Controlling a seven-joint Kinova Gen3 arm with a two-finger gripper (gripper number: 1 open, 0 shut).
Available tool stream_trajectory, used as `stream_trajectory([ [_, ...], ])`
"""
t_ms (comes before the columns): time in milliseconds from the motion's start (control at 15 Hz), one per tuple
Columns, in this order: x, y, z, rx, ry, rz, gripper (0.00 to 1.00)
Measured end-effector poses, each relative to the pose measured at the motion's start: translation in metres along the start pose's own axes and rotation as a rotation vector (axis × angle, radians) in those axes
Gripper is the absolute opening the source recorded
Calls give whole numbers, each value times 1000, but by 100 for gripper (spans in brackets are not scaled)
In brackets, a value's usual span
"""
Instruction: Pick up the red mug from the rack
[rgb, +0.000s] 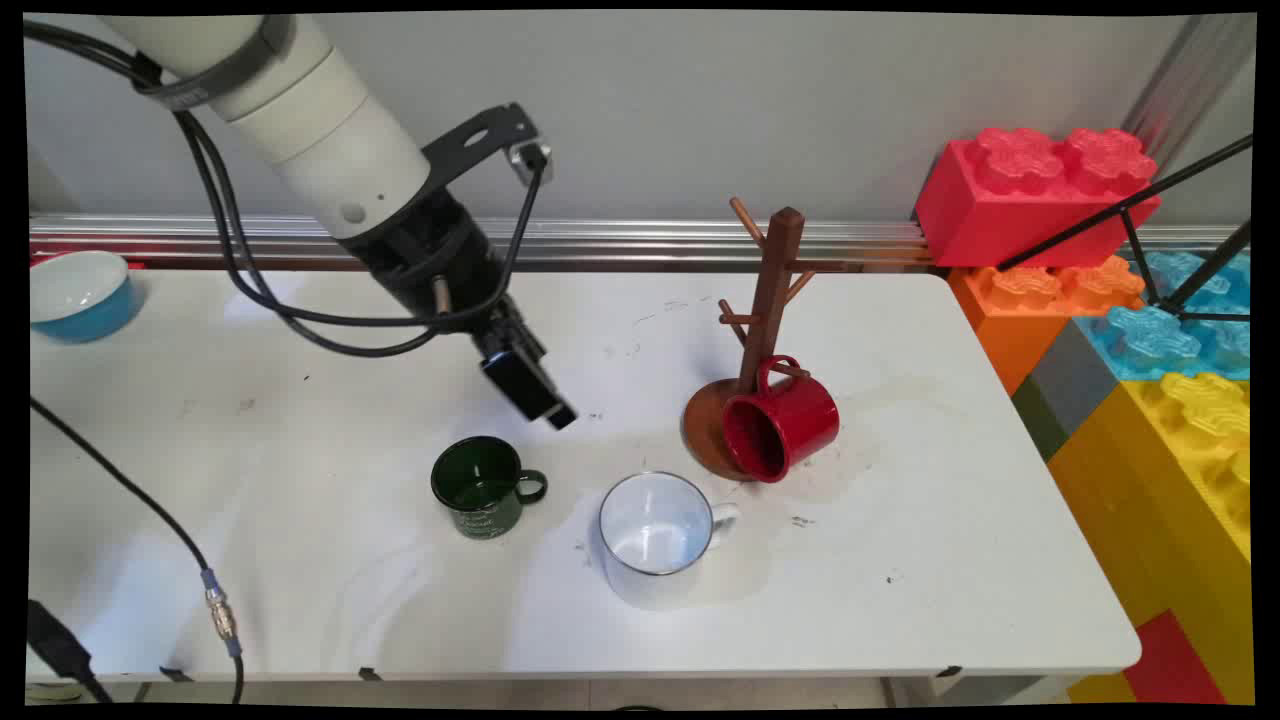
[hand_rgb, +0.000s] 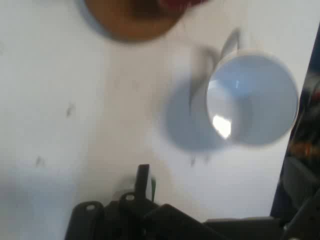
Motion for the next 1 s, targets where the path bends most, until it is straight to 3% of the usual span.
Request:
stream_trajectory([
  [400, 4, 10, 20, -18, 160, -67, 100],
  [1000, 8, 33, 78, -50, 330, -221, 100],
])
